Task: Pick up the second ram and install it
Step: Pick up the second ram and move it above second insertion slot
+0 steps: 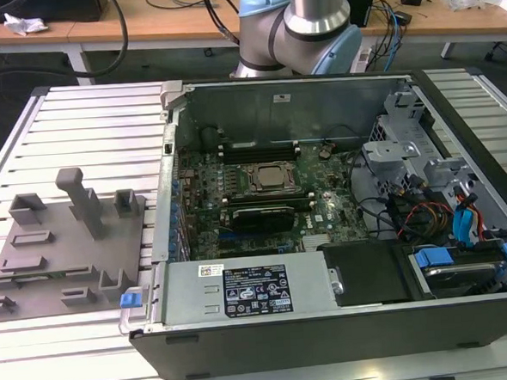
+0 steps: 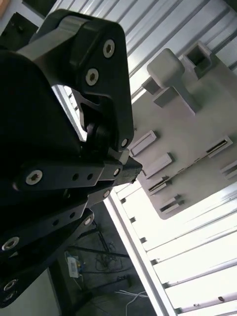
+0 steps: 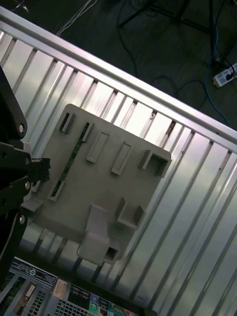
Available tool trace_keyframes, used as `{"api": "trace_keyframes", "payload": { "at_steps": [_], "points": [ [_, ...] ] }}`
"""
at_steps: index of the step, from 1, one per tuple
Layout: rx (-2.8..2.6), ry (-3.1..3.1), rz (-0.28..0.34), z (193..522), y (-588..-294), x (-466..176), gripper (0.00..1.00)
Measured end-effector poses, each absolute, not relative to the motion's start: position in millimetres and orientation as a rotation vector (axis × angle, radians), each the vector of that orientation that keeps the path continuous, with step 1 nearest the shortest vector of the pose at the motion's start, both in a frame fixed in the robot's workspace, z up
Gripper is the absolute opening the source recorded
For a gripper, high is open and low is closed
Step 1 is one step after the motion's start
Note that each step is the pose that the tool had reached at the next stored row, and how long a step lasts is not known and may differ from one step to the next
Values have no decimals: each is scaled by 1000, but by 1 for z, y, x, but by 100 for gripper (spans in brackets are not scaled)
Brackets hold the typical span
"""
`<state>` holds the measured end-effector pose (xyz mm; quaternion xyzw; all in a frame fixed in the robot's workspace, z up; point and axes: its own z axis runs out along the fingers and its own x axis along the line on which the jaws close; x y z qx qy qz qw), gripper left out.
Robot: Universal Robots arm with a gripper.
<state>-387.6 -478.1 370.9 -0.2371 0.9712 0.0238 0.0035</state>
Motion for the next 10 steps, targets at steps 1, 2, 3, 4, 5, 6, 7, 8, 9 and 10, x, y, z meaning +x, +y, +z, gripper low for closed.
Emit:
{"api": "trace_keyframes", "payload": {
  "at_steps": [1, 2, 3, 4, 5, 6, 7, 8, 9, 10],
  "points": [
    [-762, 3040, 75, 371, -478, -388, 11],
    [-779, 3036, 75, 371, -478, -388, 11],
    [-801, 3031, 75, 371, -478, -388, 11],
    [-823, 3025, 75, 371, -478, -388, 11],
    [-845, 3019, 75, 371, -478, -388, 11],
    [-872, 3012, 75, 371, -478, -388, 11],
    [-885, 3008, 75, 371, -478, -388, 11],
    [-896, 3005, 75, 371, -478, -388, 11],
    [-922, 2998, 75, 371, -478, -388, 11],
    [-947, 2990, 75, 371, -478, -388, 11]
  ]
}}
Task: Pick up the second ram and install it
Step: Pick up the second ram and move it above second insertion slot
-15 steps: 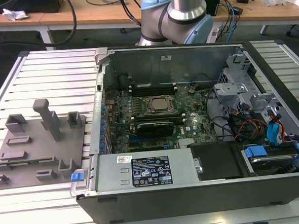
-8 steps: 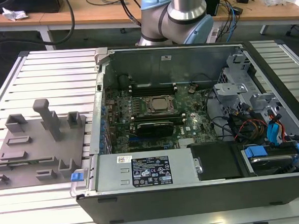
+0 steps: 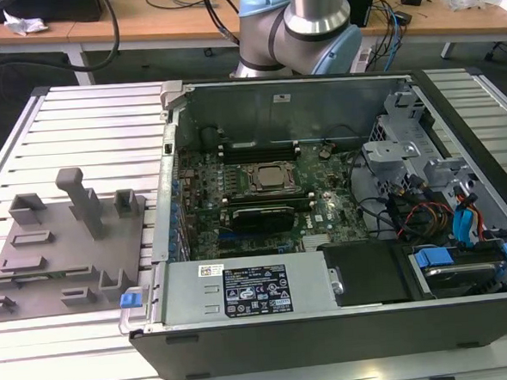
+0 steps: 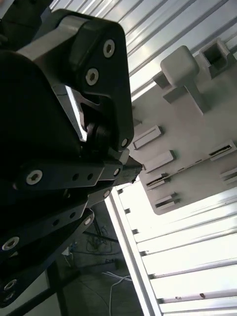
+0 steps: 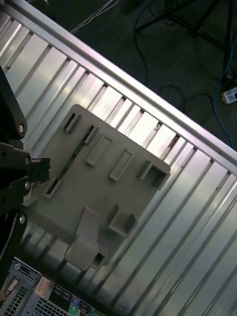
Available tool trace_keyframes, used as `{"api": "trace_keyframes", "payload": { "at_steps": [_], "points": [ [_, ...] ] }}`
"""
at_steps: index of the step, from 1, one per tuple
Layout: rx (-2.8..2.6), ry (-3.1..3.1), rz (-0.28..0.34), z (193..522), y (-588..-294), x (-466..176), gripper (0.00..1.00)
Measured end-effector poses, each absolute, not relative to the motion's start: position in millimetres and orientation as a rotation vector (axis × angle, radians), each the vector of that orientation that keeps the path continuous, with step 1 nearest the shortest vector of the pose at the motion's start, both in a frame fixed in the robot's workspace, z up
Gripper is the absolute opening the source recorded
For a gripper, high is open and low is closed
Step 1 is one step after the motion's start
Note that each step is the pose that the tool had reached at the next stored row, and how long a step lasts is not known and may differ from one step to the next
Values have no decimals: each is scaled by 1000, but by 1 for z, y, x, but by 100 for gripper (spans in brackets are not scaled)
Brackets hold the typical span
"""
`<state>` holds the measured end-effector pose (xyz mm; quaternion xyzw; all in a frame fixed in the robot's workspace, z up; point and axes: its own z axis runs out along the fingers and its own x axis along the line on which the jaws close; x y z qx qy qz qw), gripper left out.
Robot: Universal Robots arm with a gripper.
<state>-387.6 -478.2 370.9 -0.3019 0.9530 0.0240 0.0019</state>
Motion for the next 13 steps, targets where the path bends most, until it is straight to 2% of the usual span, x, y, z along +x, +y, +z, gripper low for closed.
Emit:
{"api": "trace_keyframes", "payload": {
  "at_steps": [13],
  "points": [
    [-1123, 2932, 76, 371, -478, -388, 11]
  ]
}}
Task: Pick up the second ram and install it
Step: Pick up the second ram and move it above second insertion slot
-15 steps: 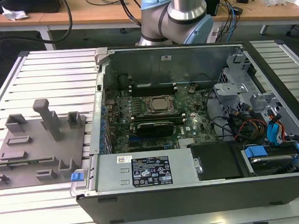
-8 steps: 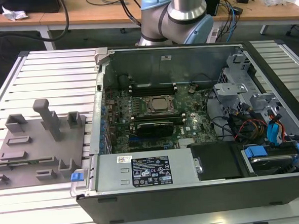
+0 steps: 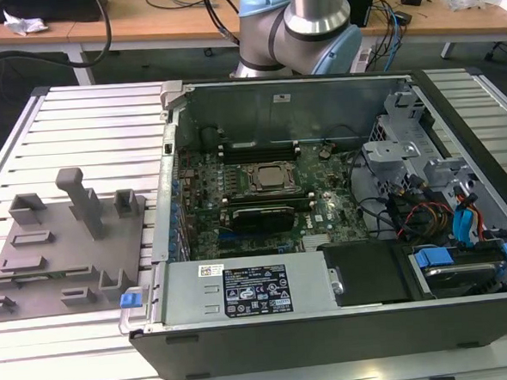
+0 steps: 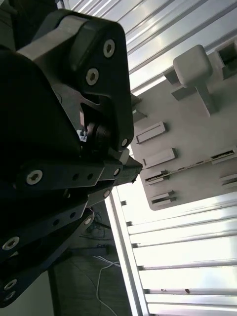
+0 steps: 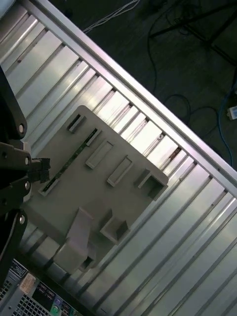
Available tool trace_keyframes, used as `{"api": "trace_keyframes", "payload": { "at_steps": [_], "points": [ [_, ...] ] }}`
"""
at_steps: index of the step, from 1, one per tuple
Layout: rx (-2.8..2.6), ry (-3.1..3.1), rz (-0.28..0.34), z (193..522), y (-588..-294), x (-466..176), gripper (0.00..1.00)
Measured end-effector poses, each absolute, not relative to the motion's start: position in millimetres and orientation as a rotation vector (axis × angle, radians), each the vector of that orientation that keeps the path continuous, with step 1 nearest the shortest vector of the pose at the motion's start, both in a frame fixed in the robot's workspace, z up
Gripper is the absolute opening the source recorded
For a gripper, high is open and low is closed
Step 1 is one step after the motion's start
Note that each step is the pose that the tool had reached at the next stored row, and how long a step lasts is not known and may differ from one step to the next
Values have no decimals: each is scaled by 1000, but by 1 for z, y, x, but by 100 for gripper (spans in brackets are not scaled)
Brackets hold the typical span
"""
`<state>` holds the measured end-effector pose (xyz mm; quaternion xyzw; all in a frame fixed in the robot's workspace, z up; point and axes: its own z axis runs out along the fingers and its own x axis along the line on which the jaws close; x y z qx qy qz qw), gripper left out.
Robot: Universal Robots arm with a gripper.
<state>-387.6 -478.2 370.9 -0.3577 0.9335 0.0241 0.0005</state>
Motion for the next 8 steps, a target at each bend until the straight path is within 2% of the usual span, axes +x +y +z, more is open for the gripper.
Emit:
{"api": "trace_keyframes", "payload": {
  "at_steps": [8],
  "points": [
    [-1243, 2886, 76, 371, -478, -388, 11]
  ]
}}
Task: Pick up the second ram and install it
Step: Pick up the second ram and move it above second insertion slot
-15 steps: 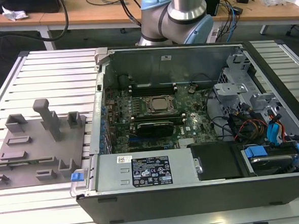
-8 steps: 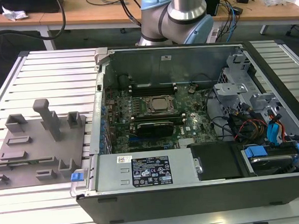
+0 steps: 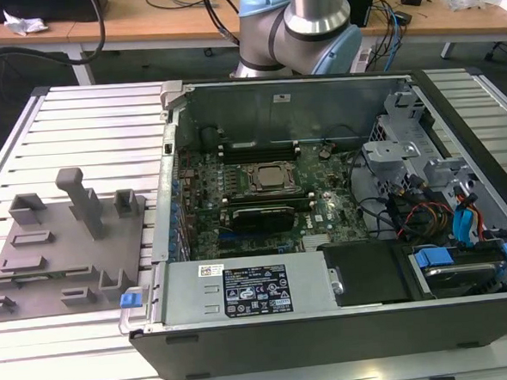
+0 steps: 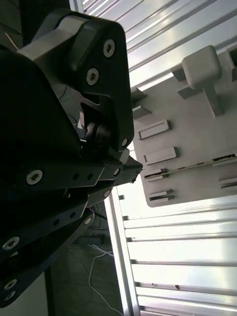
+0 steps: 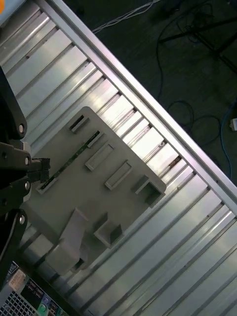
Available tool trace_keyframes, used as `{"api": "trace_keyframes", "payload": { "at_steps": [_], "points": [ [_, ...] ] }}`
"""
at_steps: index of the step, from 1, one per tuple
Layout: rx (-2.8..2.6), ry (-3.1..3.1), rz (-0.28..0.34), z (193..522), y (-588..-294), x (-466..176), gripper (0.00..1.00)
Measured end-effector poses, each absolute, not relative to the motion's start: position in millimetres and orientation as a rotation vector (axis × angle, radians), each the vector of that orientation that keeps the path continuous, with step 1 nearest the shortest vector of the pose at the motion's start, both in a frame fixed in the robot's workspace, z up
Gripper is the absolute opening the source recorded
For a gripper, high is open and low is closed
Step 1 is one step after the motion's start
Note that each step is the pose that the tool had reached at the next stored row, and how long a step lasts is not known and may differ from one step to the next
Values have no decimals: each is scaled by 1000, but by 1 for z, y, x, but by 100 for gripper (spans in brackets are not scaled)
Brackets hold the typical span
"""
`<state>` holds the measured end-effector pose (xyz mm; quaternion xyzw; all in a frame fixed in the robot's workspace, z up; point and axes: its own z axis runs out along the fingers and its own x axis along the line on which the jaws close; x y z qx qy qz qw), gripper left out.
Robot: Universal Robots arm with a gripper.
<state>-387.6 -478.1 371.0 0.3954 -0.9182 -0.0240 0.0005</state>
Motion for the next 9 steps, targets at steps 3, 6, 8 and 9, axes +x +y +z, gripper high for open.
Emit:
{"api": "trace_keyframes", "payload": {
  "at_steps": [3, 6, 8, 9],
  "points": [
    [1338, -2838, -75, 371, -478, -388, 11],
    [1428, -2792, -75, 371, -478, -388, 11],
    [1475, -2767, -75, 371, -478, -388, 11],
    [1486, -2761, -75, 371, -478, -388, 11]
  ]
}}
